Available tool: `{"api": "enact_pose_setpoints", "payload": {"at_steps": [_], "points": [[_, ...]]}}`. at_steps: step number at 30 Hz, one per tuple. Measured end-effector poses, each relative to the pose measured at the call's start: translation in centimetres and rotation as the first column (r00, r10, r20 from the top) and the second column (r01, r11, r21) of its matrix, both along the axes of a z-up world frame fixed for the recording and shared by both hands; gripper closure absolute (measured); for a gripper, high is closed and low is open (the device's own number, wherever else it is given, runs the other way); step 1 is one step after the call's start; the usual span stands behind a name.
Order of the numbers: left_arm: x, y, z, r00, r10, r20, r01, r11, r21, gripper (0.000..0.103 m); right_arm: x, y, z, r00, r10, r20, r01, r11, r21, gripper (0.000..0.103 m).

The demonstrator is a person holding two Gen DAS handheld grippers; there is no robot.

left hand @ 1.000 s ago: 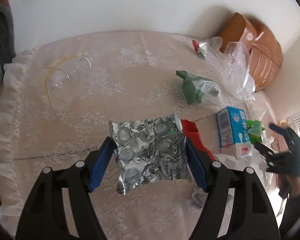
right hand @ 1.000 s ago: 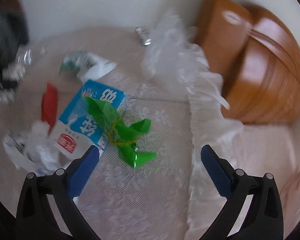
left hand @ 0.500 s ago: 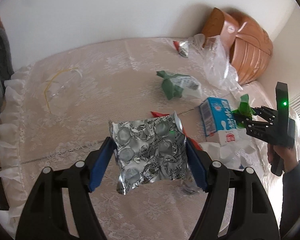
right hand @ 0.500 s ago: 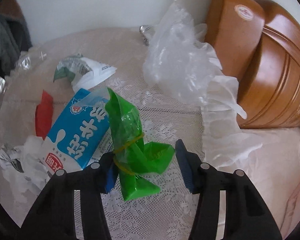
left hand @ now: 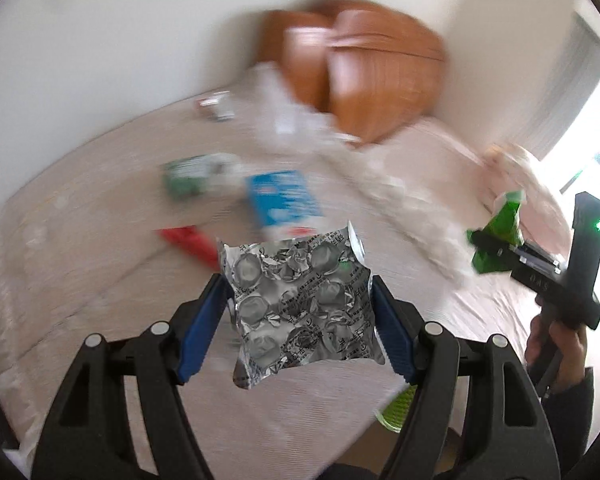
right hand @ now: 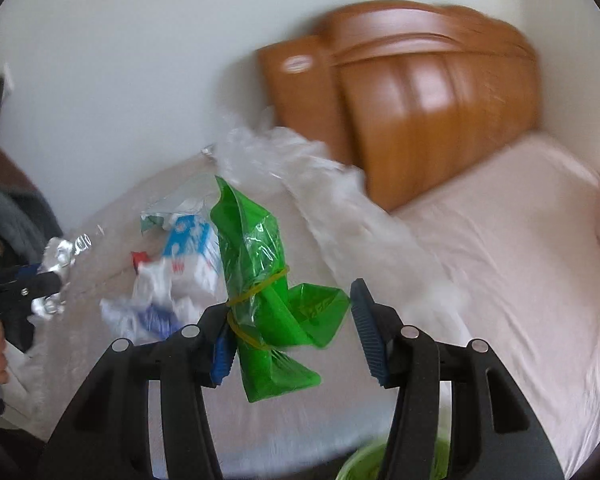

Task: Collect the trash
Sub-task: 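Carry both items to the green wastebasket and open both tools over it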

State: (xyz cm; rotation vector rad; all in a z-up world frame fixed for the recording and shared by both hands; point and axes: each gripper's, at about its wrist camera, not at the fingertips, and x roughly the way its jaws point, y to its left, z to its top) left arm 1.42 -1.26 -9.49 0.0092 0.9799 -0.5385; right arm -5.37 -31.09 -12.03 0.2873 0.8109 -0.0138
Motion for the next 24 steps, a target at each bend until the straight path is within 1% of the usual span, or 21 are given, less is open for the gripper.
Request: {"api": "enact_pose_setpoints", "payload": {"at_steps": [2,4,6,7,9,10,12,13,14,15,16,17,19,21,23,24], "points": [[-1.9,-2.7,0.3,0.996,-0.083,0.009,0.083,0.996,-0.029,0.034,-3.6,-1.0,-0.2,0.998,-0.053,-0.017,0.053,0.999,-0.001,0.050],[-3.7,-5.4,0.4,0.987,-0.162,0.004,0.162,0.986,-0.048,0.034,-7.0,-2.0,-1.3,0.993,-0.106,-0.051,0.106,0.994,0.006,0.050],[-5.4,-7.9,0.1,0.972,-0.233,-0.011,0.232,0.972,-0.047,0.034,-10.3,-3.3,-3.4,0.981,-0.167,-0.102,0.171,0.985,0.030,0.049],[-6.5,-9.4,-0.1,0.963,-0.270,-0.018,0.269,0.963,-0.034,0.034,-11.6,-3.8,-4.8,0.972,-0.198,-0.126,0.204,0.978,0.037,0.049],[-8.1,-11.7,-0.6,0.949,-0.315,-0.020,0.315,0.949,-0.008,0.034,-14.2,-5.1,-8.4,0.942,-0.278,-0.188,0.296,0.952,0.076,0.049],[-9.0,-13.1,-0.9,0.938,-0.344,-0.024,0.345,0.939,0.005,0.034,-15.3,-5.9,-10.9,0.915,-0.321,-0.243,0.353,0.931,0.097,0.048],[-10.5,-15.1,-1.4,0.920,-0.389,-0.041,0.390,0.921,0.024,0.034,-16.3,-6.8,-14.0,0.887,-0.351,-0.299,0.401,0.908,0.122,0.045],[-11.2,-15.8,-1.6,0.913,-0.405,-0.048,0.407,0.913,0.029,0.034,-16.8,-7.2,-15.8,0.868,-0.365,-0.337,0.426,0.896,0.126,0.033],[-11.7,-16.5,-1.8,0.905,-0.421,-0.057,0.423,0.905,0.035,0.034,-17.1,-7.7,-17.5,0.840,-0.388,-0.380,0.455,0.884,0.103,0.018],[-12.5,-17.5,-2.1,0.895,-0.441,-0.066,0.444,0.895,0.046,0.034,-17.4,-8.1,-18.4,0.823,-0.401,-0.401,0.470,0.879,0.085,0.014],[-13.0,-18.2,-2.3,0.889,-0.452,-0.070,0.456,0.888,0.053,0.034,-17.7,-8.5,-19.3,0.805,-0.415,-0.424,0.486,0.872,0.068,0.013],[-13.6,-19.0,-2.6,0.882,-0.465,-0.074,0.470,0.880,0.067,0.034,-18.3,-9.3,-20.1,0.781,-0.431,-0.452,0.513,0.855,0.073,0.013],[-14.4,-20.4,-3.2,0.874,-0.479,-0.081,0.485,0.870,0.089,0.034,-19.5,-10.6,-20.5,0.751,-0.466,-0.468,0.571,0.814,0.107,0.012],[-14.8,-21.4,-3.8,0.867,-0.489,-0.093,0.497,0.862,0.098,0.034,-21.0,-12.3,-19.8,0.721,-0.517,-0.462,0.634,0.761,0.136,0.008],[-15.5,-22.8,-4.5,0.857,-0.505,-0.105,0.515,0.851,0.101,0.034,-22.6,-13.8,-18.4,0.691,-0.566,-0.450,0.675,0.728,0.120,0.006],[-15.6,-23.5,-4.9,0.852,-0.512,-0.112,0.523,0.846,0.104,0.033,-23.3,-14.4,-17.8,0.683,-0.580,-0.443,0.682,0.723,0.105,0.006]]}}
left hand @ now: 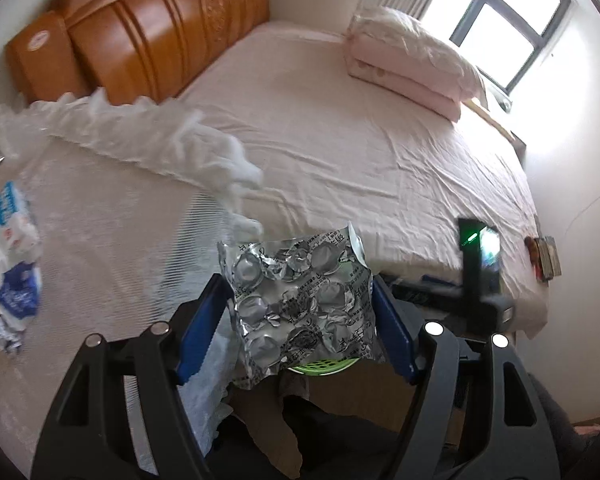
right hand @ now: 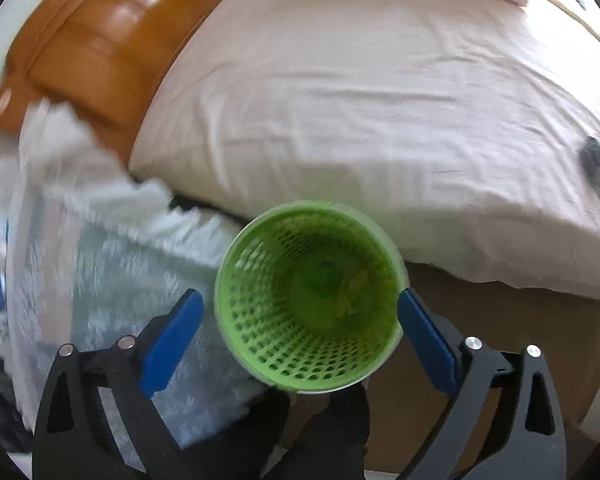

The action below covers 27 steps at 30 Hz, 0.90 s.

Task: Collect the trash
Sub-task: 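Carry both items to the green wastebasket and open both tools over it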

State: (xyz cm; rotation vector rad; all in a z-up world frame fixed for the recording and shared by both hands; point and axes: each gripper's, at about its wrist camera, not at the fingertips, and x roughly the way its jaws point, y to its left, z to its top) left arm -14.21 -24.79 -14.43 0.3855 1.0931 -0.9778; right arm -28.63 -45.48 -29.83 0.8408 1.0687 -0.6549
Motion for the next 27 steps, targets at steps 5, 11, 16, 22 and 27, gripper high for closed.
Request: {"api": "enact_pose_setpoints", "payload": {"at_steps": [5,11,16,22,27], "points": [[-1.6,-4.1,-3.9,0.998,-0.035,-0.047,0.037,0.998,0.050,0.033,-2.3,-2.8,3.8,1.000,0.017,-0.014,-0.019,0.995,-0.102,0.003],[-3.7,-7.8,-10.4,0.989,-0.076,-0.124,0.094,0.985,0.142,0.028,-4.4,-4.4,6.7,0.999,0.018,0.029,-0.013,0.989,-0.144,0.002],[-4.4,-9.1,-15.4,0.991,-0.023,-0.128,0.053,0.972,0.229,0.011,-4.1,-4.2,6.9,0.998,0.050,0.023,-0.046,0.987,-0.153,0.002],[-3.4,-7.9,-14.8,0.994,0.038,-0.105,-0.013,0.973,0.231,0.011,-2.5,-2.9,6.5,0.992,0.127,-0.005,-0.126,0.979,-0.157,0.002],[-1.7,-4.9,-8.8,0.987,0.125,0.098,-0.138,0.979,0.147,0.010,0.7,-0.5,8.1,0.970,0.243,0.003,-0.237,0.949,-0.208,0.002]]}}
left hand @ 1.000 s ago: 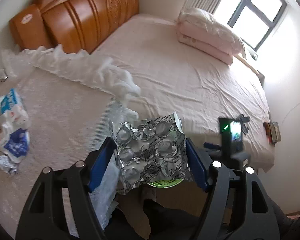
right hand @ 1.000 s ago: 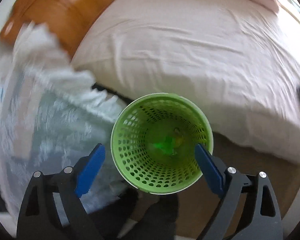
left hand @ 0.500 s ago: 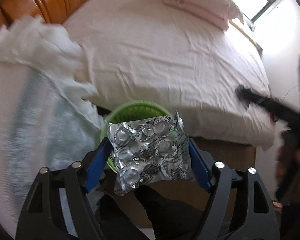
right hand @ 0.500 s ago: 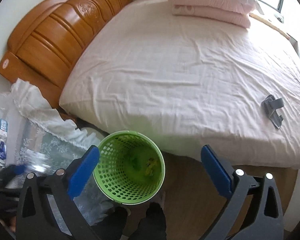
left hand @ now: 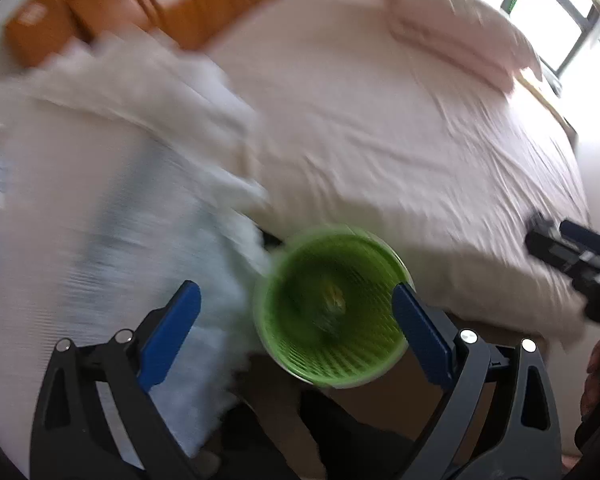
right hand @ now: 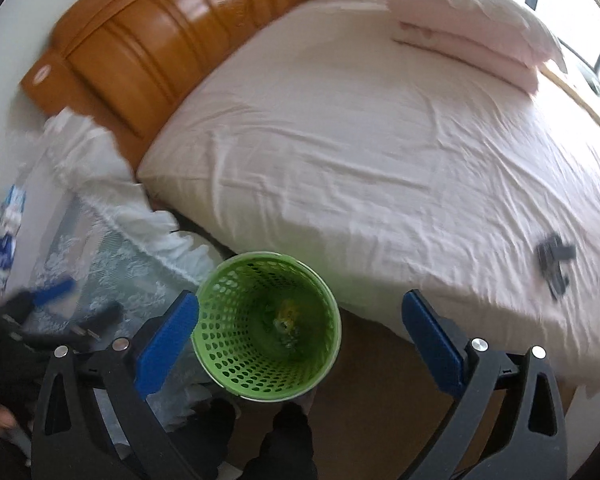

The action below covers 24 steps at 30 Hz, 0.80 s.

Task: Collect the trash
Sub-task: 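Carry both items to the green wastebasket and open both tools over it, then return to the table and grasp the crumpled paper ball with the left tool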

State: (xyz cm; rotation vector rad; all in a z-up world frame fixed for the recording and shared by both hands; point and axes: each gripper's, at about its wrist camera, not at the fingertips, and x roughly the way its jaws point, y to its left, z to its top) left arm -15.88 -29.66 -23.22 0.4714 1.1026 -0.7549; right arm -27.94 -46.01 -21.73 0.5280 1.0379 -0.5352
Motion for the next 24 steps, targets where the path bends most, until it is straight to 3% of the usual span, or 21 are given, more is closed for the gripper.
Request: {"api": "enact_pose_setpoints", "payload": {"at_steps": [3,6,9,11,17,22,24], "points": [[1.5,3.8,4.8,0.991,0.089,0.101,-0.083,0.995,-0.057,0.008,3.0,2.3,2.4,0.993,0.102,0.054,-0.100,0.994,-0.036,0.002],[3.2,9.0,9.2,0.962,0.212,0.171,-0.194,0.974,-0.118,0.008,6.0,4.9,5.0,0.970,0.213,0.115,-0.205,0.975,-0.080,0.002],[4.7,14.8,12.1,0.913,0.349,0.211,-0.319,0.933,-0.166,0.008,9.6,8.3,7.9,0.923,0.339,0.182,-0.321,0.939,-0.125,0.002],[5.6,19.0,13.3,0.867,0.443,0.228,-0.408,0.894,-0.186,0.008,11.6,10.4,9.5,0.890,0.404,0.214,-0.379,0.914,-0.148,0.002],[7.9,27.5,13.6,0.770,0.601,0.212,-0.566,0.798,-0.206,0.008,16.4,16.4,12.1,0.805,0.525,0.277,-0.497,0.851,-0.169,0.002],[9.7,31.4,12.4,0.733,0.667,0.133,-0.635,0.741,-0.216,0.008,18.4,19.5,12.4,0.778,0.558,0.289,-0.541,0.828,-0.144,0.002],[10.0,32.1,12.2,0.731,0.673,0.113,-0.640,0.734,-0.227,0.008,18.5,20.5,12.3,0.776,0.564,0.282,-0.548,0.824,-0.142,0.002]]}}
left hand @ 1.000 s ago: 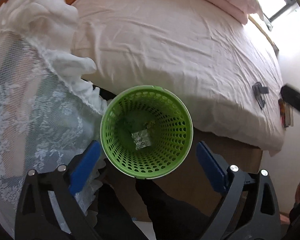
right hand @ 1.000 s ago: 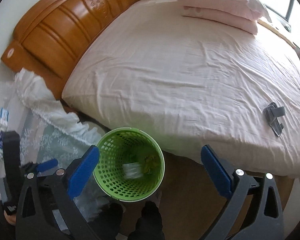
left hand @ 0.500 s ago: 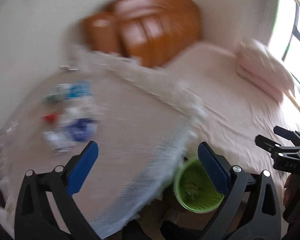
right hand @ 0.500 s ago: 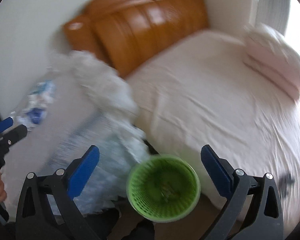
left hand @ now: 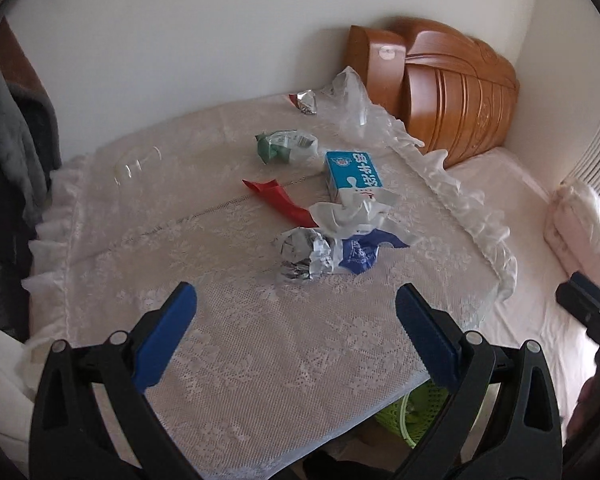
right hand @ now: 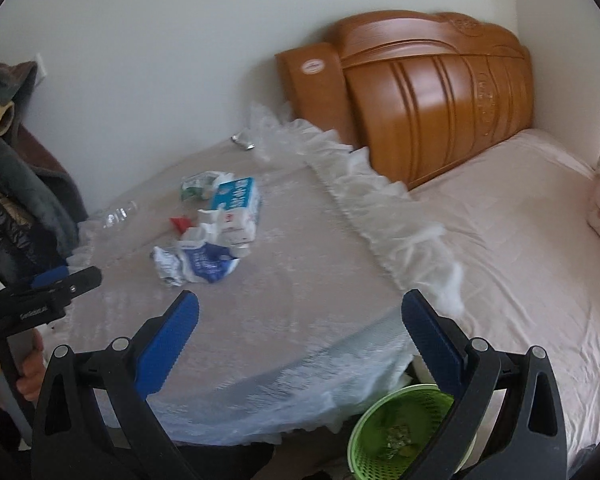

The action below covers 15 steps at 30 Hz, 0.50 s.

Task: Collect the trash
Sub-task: 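Return to the table and grasp the crumpled paper ball with the left tool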

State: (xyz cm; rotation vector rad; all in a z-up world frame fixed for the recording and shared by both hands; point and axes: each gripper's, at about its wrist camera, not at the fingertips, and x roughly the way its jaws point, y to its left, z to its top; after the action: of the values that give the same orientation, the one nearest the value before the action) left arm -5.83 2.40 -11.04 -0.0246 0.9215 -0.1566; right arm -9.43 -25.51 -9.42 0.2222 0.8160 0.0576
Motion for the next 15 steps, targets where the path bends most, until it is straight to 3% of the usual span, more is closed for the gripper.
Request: {"api": "enact_pose_setpoints", "payload": {"at_steps": [3,8,15], "points": [[0.8,-0.1,-0.6,1.000,-0.022,0.004,0.022,1.000,0.005,0.008,0.2,0.7,-0.4,1.000,-0.001,-0.019,0.001,1.000,-0.001,0.002],[1.9,-1.1,-2.7,0.990,-0.135,0.041,0.131,0.987,0.091,0.008,0.1,1.0,-1.1,0.998,-0.026,-0.055,0.025,1.000,-0.010,0.002],[5.5,-1.9,-5.9,0.930,-0.365,0.054,0.352,0.922,0.163,0.010,-0.6,1.0,-2.0,0.986,-0.102,-0.133,0.093,0.993,-0.073,0.002]]}}
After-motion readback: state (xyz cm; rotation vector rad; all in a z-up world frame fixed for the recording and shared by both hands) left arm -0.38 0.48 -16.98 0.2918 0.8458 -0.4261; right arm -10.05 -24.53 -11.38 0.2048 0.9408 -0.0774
